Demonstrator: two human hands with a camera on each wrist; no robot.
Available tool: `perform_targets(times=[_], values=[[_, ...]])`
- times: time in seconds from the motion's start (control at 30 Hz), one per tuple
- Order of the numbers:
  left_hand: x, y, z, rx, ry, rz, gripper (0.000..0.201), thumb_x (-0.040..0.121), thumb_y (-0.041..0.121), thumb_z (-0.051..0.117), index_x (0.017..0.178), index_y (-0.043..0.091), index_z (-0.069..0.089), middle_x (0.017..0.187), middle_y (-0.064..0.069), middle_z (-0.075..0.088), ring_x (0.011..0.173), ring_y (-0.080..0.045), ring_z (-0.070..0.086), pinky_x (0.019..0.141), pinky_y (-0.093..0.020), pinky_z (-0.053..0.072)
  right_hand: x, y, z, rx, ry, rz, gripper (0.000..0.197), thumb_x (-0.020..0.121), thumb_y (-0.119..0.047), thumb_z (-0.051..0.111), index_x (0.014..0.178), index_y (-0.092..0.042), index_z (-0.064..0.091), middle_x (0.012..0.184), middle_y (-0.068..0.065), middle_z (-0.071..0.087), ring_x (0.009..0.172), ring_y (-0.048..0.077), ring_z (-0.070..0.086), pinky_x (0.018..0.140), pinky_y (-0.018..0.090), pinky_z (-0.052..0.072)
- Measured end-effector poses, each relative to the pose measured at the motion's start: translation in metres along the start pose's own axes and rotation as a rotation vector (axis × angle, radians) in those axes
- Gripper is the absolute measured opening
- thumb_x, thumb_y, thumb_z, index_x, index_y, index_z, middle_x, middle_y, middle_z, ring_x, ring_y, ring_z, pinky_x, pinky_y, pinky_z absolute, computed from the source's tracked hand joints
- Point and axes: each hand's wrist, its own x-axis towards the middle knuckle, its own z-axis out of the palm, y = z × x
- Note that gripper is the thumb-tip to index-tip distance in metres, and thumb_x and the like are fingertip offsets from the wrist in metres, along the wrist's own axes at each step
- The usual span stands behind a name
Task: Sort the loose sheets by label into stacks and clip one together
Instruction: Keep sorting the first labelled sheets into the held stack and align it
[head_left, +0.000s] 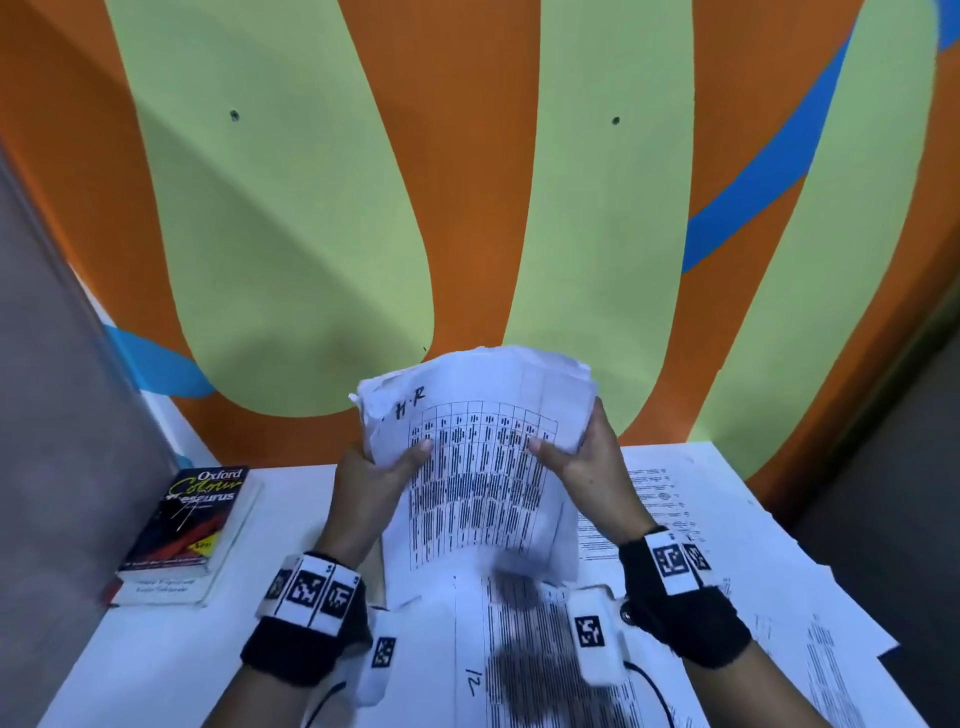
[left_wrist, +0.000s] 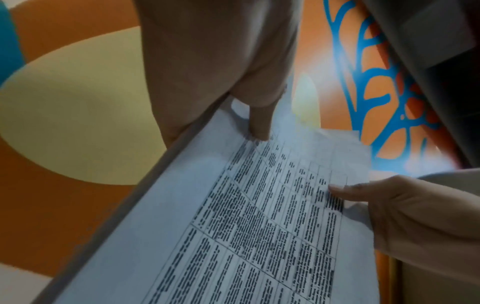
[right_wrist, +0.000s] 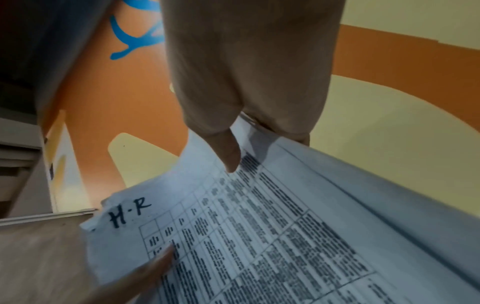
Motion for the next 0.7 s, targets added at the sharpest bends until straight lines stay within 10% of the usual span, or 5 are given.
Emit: perform_targets(times=[0.13, 0.23, 0.4, 0.6, 0.7], values=[[0.006, 0.016, -0.002, 0.107, -0.006, 0.099, 0.013, 0.080, 0.015, 0.075, 0.072, 0.023, 0.068, 0.058, 0.022, 0.067, 0.056, 0.004, 0.061, 0.055, -0.017, 0.049, 0.002, -0.035, -0.016, -0.425, 0.201, -0.358, 0.087, 0.075, -0.014, 0.079, 0.145, -0.018, 0.028, 0.140, 0.005, 0.038, 0.130, 0.018, 0.039, 0.111, 0.032, 0.034], [0.010, 0.038, 0.003, 0.223, -0.094, 0.244, 0.025, 0.080, 0.008, 0.074, 0.070, 0.028, 0.063, 0.055, 0.027, 0.063, 0.050, 0.009, 0.054, 0.048, -0.009, 0.039, 0.013, -0.094, -0.019, -0.903, 0.072, -0.632, 0.086, 0.071, -0.031, 0.076, 0.145, -0.021, 0.033, 0.143, 0.003, 0.041, 0.139, 0.022, 0.030, 0.113, 0.046, 0.025], [0.010, 0.063, 0.015, 0.261, -0.180, 0.345, 0.019, 0.079, 0.015, 0.078, 0.070, 0.003, 0.066, 0.060, -0.003, 0.058, 0.052, 0.000, 0.046, 0.049, -0.016, 0.033, 0.032, -0.112, -0.008, -0.917, -0.277, -0.430, 0.022, 0.083, -0.025, 0.073, 0.102, -0.016, 0.065, 0.087, 0.004, 0.071, 0.079, 0.023, 0.064, 0.072, 0.038, 0.051], [0.015, 0.057, 0.004, 0.089, -0.116, 0.175, 0.031, 0.076, 0.009, 0.077, 0.058, 0.001, 0.053, 0.046, 0.007, 0.045, 0.040, -0.007, 0.035, 0.039, -0.015, 0.028, 0.032, -0.079, -0.037, -0.920, 0.102, -0.368, 0.050, 0.067, -0.036, 0.084, 0.111, -0.022, 0.065, 0.085, 0.002, 0.073, 0.075, 0.019, 0.062, 0.083, 0.039, 0.046], [0.017, 0.052, -0.008, -0.038, -0.076, 0.133, 0.021, 0.073, 0.012, 0.079, 0.066, 0.009, 0.060, 0.056, 0.004, 0.058, 0.049, -0.011, 0.050, 0.045, -0.017, 0.041, 0.033, -0.038, -0.058, -0.388, 0.032, -0.081, 0.037, 0.063, -0.016, 0.088, 0.091, -0.018, 0.065, 0.078, 0.005, 0.072, 0.071, 0.013, 0.068, 0.068, 0.030, 0.051]])
